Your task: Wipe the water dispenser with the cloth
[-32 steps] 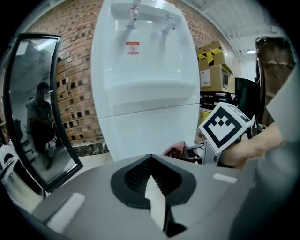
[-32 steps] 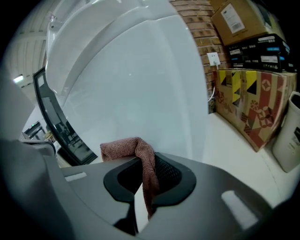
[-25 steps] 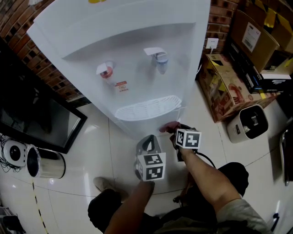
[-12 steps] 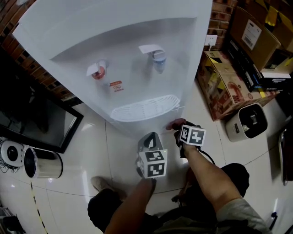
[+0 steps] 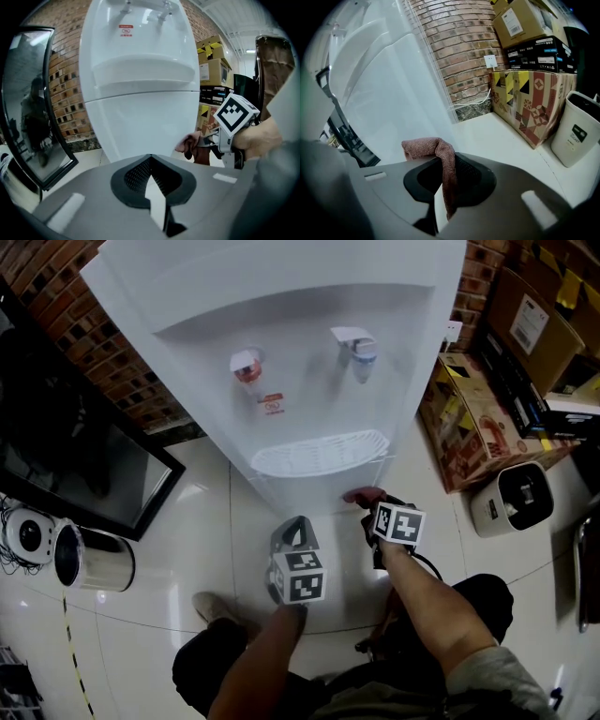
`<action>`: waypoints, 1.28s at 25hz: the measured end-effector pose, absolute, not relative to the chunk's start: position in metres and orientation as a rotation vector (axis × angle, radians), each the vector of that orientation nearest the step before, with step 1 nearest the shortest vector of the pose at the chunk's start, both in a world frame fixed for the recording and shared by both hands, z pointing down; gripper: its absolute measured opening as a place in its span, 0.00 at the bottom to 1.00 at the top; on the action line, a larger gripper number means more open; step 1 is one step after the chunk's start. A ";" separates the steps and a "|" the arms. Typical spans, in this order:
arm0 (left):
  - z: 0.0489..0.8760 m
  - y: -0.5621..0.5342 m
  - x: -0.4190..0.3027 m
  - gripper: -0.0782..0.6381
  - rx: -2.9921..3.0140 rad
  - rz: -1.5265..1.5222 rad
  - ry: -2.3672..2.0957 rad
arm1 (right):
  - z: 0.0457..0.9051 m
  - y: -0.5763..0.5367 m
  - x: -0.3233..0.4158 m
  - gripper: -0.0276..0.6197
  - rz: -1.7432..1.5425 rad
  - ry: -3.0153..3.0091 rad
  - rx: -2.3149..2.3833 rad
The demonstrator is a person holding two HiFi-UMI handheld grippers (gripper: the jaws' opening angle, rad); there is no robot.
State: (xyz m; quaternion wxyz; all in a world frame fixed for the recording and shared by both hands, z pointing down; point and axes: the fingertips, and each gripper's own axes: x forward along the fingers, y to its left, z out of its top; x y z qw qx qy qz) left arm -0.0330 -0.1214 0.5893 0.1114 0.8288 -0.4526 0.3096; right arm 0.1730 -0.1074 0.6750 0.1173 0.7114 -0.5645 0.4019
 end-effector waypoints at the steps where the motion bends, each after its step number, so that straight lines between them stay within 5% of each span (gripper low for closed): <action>1: 0.590 -0.123 -0.045 0.11 2.418 0.911 -1.351 | 0.675 -0.109 0.165 0.13 1.173 -1.667 2.063; 11: 0.621 -0.122 -0.182 0.11 2.143 0.815 -1.585 | 0.690 -0.132 0.032 0.13 1.186 -1.913 1.761; 18: 0.616 -0.120 -0.216 0.11 2.116 0.772 -1.640 | 0.724 -0.147 -0.054 0.13 1.207 -1.969 1.578; 32: 0.623 -0.127 -0.203 0.11 2.140 0.781 -1.593 | 0.746 -0.172 -0.041 0.13 1.275 -1.885 1.710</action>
